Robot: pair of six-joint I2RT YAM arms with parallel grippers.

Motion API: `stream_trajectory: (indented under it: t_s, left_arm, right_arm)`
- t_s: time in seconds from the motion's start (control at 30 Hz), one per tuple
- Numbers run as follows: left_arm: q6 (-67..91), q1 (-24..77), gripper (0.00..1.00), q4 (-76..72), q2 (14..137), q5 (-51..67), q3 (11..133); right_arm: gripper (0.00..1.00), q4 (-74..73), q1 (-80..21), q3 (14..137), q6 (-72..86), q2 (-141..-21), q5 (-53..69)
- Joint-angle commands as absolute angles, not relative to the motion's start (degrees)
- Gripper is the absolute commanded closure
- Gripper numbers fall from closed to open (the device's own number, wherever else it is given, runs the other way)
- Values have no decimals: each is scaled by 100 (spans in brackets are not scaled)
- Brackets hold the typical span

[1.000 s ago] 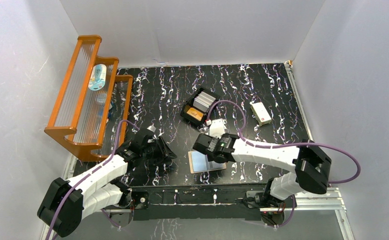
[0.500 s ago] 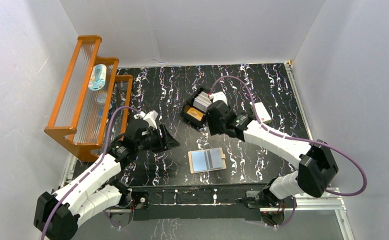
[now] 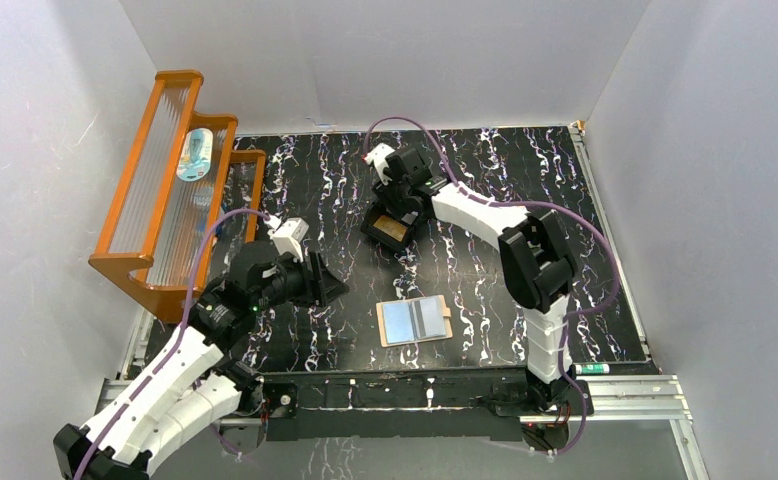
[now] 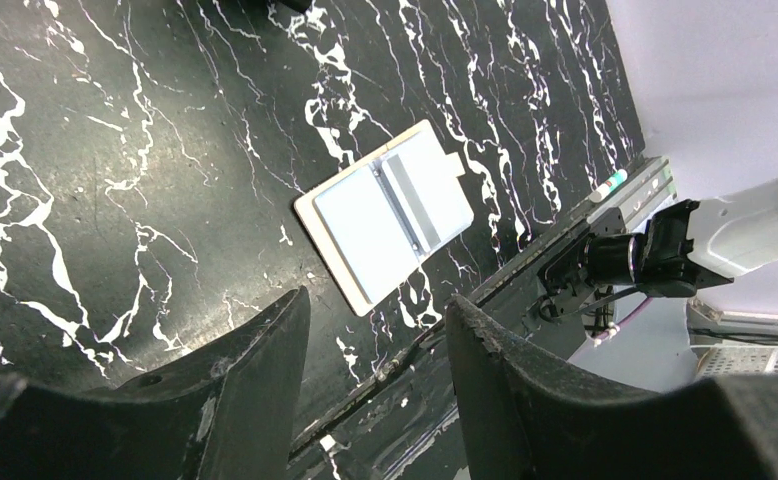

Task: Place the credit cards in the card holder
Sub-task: Pick up the credit card from the storage box.

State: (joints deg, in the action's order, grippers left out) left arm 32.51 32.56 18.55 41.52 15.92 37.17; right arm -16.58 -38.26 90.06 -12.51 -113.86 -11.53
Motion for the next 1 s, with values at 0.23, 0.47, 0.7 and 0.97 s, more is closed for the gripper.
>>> stream_trajectory:
  t_s: [0.23, 0.47, 0.7, 0.97]
  left_arm:
    - [3170, 3228, 48, 2110, 3674, 1265, 3729]
    - [3184, 3229, 48, 2115, 3674, 1253, 3718]
    - [3196, 3229, 48, 2111, 3683, 1246, 3709]
    - [3208, 3223, 47, 2110, 3739, 1256, 3711]
  right_arm:
    - [41, -1459, -3759, 9464, -2008, -12013, -1512]
    - [55, -1290, -3754, 9293, -2038, -11915, -1723]
    - [67, -1315, -3760, 9342, -1972, -11819, -1714]
    - [72, -1324, -3738, 9436, -1845, -11760, -1765]
